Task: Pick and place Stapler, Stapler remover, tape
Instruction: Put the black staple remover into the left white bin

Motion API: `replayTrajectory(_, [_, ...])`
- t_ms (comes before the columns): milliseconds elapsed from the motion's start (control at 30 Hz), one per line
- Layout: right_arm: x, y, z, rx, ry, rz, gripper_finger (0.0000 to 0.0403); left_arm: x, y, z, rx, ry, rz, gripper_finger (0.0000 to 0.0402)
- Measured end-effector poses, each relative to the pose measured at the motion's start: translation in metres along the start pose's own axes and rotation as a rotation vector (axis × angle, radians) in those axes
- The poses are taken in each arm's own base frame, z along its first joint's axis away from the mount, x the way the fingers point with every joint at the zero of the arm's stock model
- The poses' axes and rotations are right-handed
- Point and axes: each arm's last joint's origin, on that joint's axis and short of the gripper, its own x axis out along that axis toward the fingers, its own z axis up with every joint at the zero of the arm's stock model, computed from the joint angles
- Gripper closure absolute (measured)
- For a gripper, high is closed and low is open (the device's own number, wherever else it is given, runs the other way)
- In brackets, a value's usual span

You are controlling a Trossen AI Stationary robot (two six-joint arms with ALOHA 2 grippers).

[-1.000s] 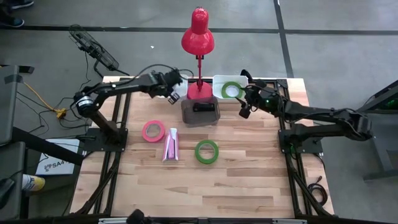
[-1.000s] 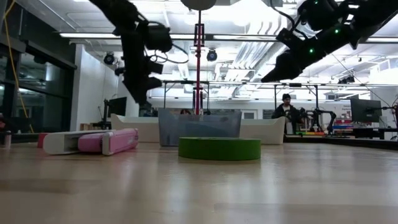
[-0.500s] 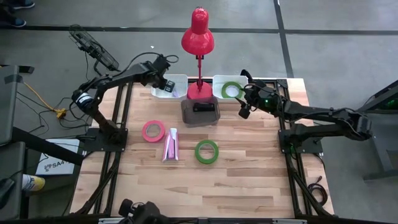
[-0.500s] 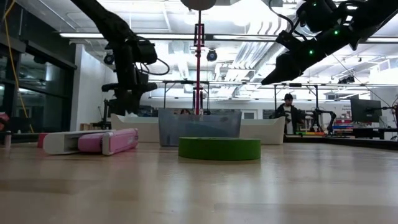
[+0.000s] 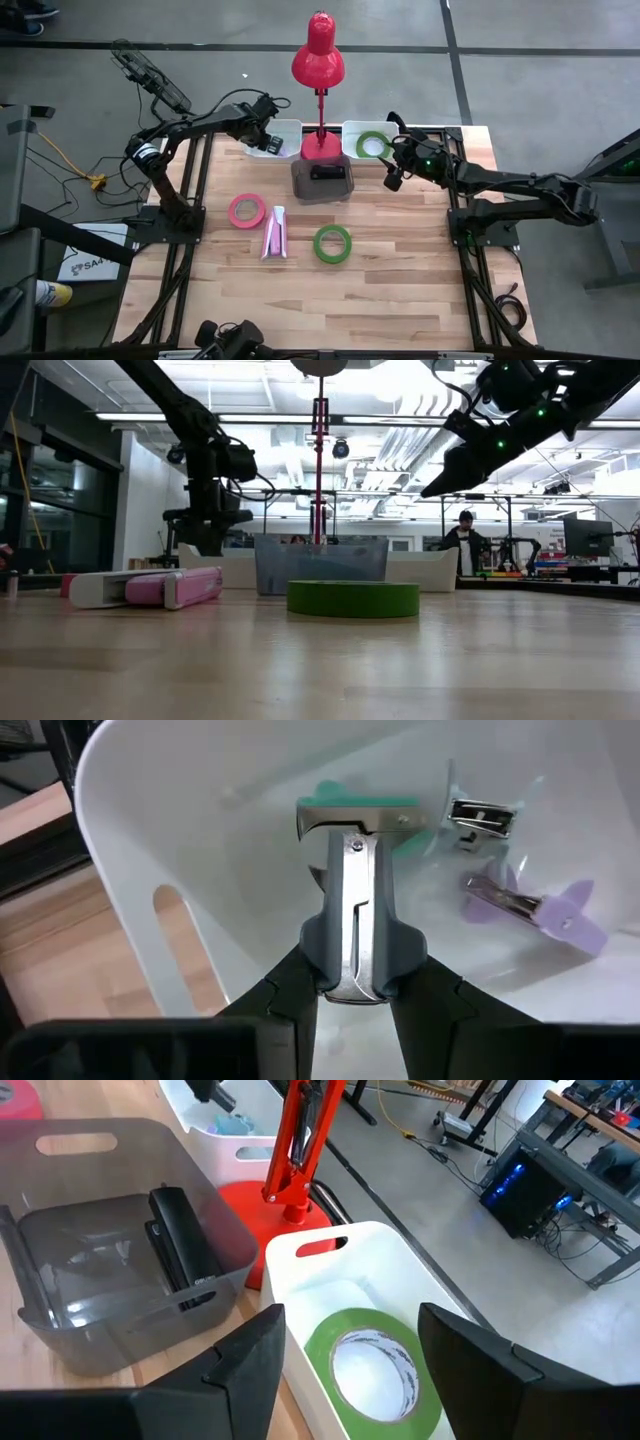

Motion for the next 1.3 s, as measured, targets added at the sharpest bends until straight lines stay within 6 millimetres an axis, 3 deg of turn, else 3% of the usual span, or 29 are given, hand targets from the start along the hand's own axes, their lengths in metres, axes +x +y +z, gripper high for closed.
replayTrajectory(200, [0.0, 0.0, -0.002, -0.001, 0.017, 0.005, 0.0183, 0.0, 0.001, -0.002, 0.005, 0.017, 0.014, 0.0248])
replayTrajectory(333, [0.0, 0.001, -0.002, -0.002, 0.015, 0.014, 0.0183, 0.0, 0.001, -0.003, 0.009, 0.031, 0.02, 0.0228])
replayTrajectory(667, [0.0, 0.001, -0.001, -0.002, 0.009, 0.038, 0.0183, -0.001, 0.001, -0.001, 0.066, 0.009, 0.015, 0.0223])
replayTrajectory(1300, [0.0, 0.002, -0.002, -0.021, 0.016, 0.039, 0.0183, -0.021, -0.004, 0.022, 0.168, -0.099, -0.005, 0.0222])
